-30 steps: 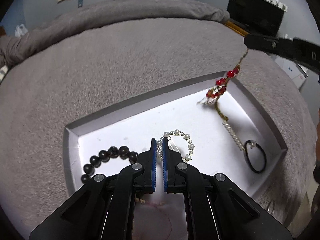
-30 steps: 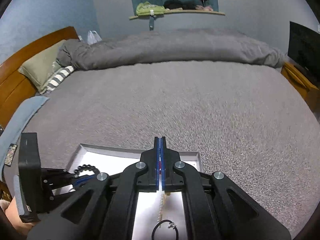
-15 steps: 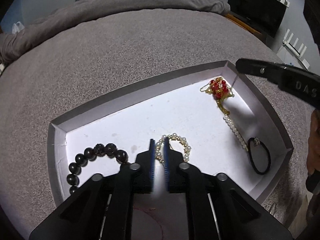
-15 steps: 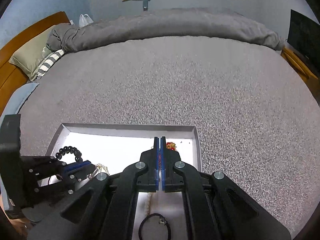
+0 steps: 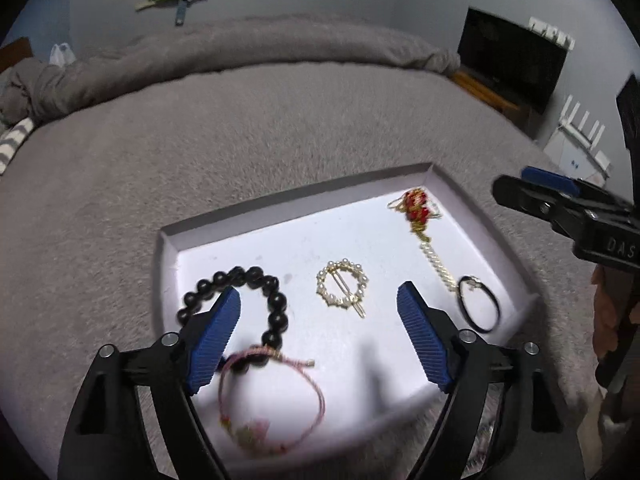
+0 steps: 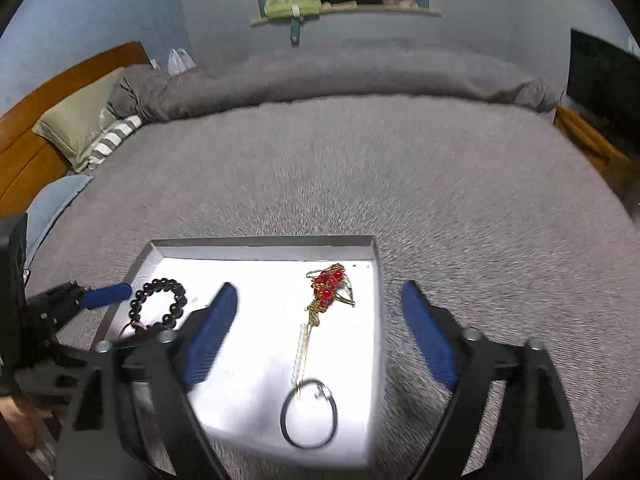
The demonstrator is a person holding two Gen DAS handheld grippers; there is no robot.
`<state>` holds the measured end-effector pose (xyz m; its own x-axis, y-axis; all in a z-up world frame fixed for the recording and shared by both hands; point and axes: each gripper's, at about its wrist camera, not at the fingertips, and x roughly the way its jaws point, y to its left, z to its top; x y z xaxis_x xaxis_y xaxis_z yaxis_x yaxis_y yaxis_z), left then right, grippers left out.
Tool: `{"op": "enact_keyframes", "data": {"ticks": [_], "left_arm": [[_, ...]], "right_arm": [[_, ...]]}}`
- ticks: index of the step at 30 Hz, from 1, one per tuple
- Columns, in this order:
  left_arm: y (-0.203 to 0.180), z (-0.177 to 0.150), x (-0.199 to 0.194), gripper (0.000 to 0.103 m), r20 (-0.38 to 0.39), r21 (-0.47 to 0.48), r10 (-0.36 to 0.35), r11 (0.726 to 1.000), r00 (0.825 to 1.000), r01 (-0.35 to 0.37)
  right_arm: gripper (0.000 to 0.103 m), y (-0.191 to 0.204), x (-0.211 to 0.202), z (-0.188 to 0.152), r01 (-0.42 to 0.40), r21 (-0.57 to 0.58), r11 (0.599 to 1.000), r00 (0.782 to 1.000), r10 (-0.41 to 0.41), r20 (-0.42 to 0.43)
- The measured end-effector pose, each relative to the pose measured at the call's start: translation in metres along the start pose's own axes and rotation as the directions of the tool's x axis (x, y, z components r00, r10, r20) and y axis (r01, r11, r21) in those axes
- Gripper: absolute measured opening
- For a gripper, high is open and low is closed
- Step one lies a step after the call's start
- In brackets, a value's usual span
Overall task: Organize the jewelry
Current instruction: 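Carry both items over the tray and open both tools, then move both tools back toward the remaining bracelets and bangles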
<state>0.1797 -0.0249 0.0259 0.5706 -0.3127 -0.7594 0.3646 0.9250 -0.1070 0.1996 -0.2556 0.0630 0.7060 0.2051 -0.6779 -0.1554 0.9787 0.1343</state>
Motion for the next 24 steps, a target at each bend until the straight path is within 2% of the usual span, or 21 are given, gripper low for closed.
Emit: {"op": "enact_keyframes", "data": {"ticks": [2,10,17,24], "left_arm": [[0.001,-0.006,-0.015,0.092,0.016,-0.002,0.007,1.000,1.000,-0.007],[-0.011,-0.030,-0.062,0.094,0.077,0.024,0.046,0.999,0.996,-0.048],[-0.022,-0.051,-0.089,0.095,0.118,0.039,0.060,0.997,0.991,-0.065],[-0.036,-0.074,-0.105,0.096,0.144,0.074,0.068,0.994,0.987,-0.079]], "right_arm": [[0.097,-0.004,-0.020,-0.008,-0.018,0.014,1.000,0.999,0.017,0.031],[0.097,-0.010,-0.074,-0.042,-0.012,0.032,0.999,0.996,0.008,0.093],[0.097,-0.013,-0.095,-0.076,0.030,0.033,0.999,0.995,-0.033,0.091],[0.098,-0.021,-0.104,-0.108,0.020,0.076,0.997,0.998,-0.024,0.065]]}}
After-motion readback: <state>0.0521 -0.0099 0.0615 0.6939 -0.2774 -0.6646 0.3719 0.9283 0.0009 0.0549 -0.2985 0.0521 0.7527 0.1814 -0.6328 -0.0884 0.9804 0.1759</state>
